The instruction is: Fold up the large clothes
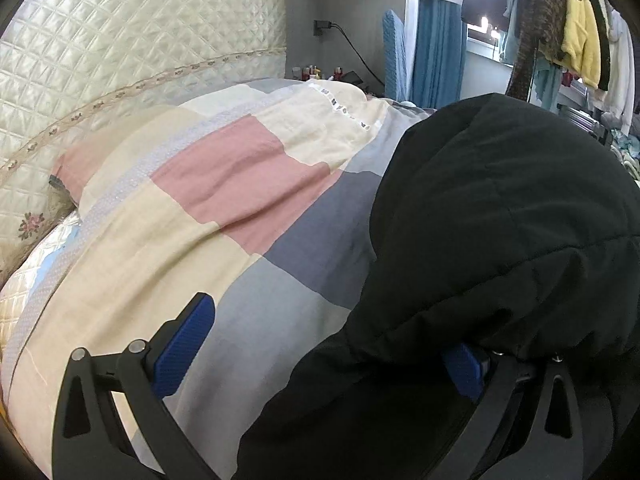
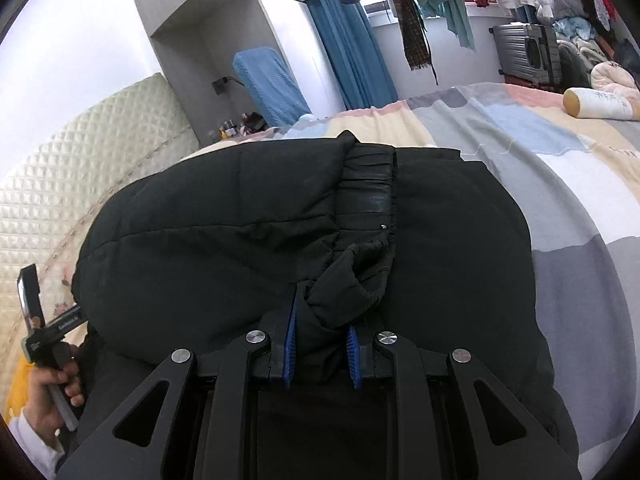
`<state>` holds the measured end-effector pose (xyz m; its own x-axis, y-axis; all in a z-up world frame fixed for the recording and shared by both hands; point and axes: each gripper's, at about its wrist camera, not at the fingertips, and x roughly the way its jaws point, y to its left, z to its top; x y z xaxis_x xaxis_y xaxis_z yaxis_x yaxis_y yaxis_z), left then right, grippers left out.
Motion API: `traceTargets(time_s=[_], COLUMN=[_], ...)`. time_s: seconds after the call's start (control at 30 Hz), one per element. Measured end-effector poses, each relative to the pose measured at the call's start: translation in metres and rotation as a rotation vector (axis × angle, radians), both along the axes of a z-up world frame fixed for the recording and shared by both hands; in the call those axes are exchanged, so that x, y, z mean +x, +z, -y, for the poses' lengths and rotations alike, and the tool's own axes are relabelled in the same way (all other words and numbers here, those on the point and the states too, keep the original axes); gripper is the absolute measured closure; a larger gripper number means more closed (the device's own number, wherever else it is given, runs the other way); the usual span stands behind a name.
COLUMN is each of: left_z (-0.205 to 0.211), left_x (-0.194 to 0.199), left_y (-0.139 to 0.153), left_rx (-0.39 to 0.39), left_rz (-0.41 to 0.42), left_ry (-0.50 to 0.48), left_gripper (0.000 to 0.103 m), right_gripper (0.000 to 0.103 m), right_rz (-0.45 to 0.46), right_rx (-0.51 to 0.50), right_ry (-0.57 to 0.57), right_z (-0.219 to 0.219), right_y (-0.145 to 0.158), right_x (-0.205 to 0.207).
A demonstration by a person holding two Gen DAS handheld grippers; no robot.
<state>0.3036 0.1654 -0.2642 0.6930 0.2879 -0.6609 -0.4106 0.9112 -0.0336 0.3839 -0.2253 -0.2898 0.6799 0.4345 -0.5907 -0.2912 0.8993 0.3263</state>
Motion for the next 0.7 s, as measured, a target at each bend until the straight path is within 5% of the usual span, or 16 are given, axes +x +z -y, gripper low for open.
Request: traceTargets(time_s=[0.07, 0.23, 0.57, 0.7], left_z=[0.001, 0.006, 0.022, 0.027], left_x=[-0.002, -0.008, -0.017, -0.018], left_y=[0.0, 0.004, 0.004, 0.001], left_rx=[-0.01, -0.004, 0.014, 0.024], left_rz=[-0.001, 0.014, 0.033, 0.032], left_ry=[-0.001, -0.014, -0.063, -0.07], left_gripper=[0.0, 0.0, 0.0, 0.0], right_gripper=[0.079, 0.038, 0.037, 0.037], right_rz=[0.003, 0.044, 0.044, 0.015], right_rx=[-0.003, -0.067, -0.39, -0.44], right_ry=[0.008, -0.015, -0.07, -0.066], right_z=[0.002, 0.011, 0.021, 0.019], right_y=[0.005, 0.021, 0.008, -0.009], right_x=[-0.007, -0.029, -0.043, -0.03])
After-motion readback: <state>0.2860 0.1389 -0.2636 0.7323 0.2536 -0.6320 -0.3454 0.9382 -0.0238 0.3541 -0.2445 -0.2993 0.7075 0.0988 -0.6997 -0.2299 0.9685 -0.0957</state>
